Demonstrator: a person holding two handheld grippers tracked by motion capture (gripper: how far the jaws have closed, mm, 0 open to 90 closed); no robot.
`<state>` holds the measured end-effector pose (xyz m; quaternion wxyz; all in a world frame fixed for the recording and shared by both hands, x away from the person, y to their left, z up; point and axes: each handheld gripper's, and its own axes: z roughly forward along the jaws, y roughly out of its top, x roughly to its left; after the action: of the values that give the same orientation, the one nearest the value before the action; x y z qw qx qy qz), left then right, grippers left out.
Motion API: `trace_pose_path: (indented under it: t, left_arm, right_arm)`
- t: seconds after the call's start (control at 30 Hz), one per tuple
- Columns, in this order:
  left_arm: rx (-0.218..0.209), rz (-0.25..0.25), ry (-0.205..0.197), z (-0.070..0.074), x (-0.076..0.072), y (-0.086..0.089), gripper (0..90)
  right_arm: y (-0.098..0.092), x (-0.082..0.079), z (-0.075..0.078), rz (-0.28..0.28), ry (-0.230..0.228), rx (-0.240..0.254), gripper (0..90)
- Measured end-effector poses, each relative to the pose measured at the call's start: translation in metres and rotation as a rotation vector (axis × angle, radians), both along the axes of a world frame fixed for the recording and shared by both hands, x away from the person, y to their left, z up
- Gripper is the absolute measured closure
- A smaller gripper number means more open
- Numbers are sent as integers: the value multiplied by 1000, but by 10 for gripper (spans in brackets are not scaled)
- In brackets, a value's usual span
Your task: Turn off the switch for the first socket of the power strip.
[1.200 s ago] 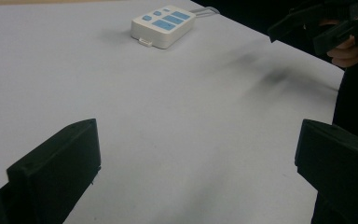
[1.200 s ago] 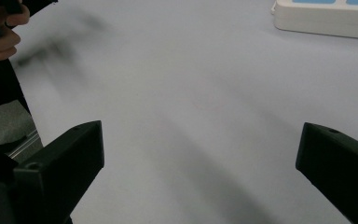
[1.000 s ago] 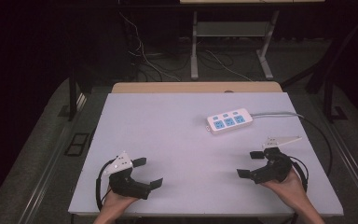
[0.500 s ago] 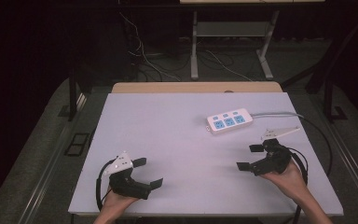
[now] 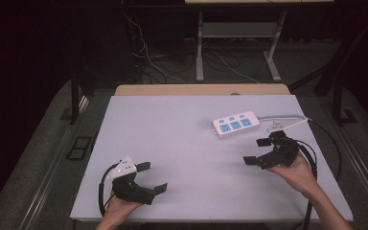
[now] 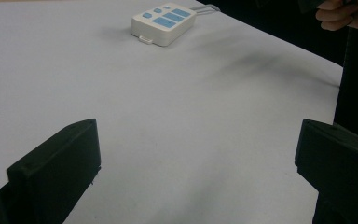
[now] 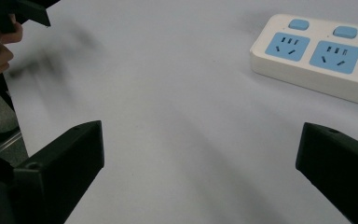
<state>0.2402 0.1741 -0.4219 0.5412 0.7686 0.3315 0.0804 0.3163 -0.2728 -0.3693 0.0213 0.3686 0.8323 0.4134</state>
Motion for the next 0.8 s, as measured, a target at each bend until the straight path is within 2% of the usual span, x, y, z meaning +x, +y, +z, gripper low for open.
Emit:
trace_pose_path:
  t: [0.3, 0.8]
  left_arm:
    - [-1, 1, 1, 0, 0, 1, 0]
    - [-3, 5, 1, 0, 1, 2, 0]
  right_arm:
    - [0, 16, 9, 4, -1, -32, 7]
    - [1, 33, 11, 7, 12, -49, 7]
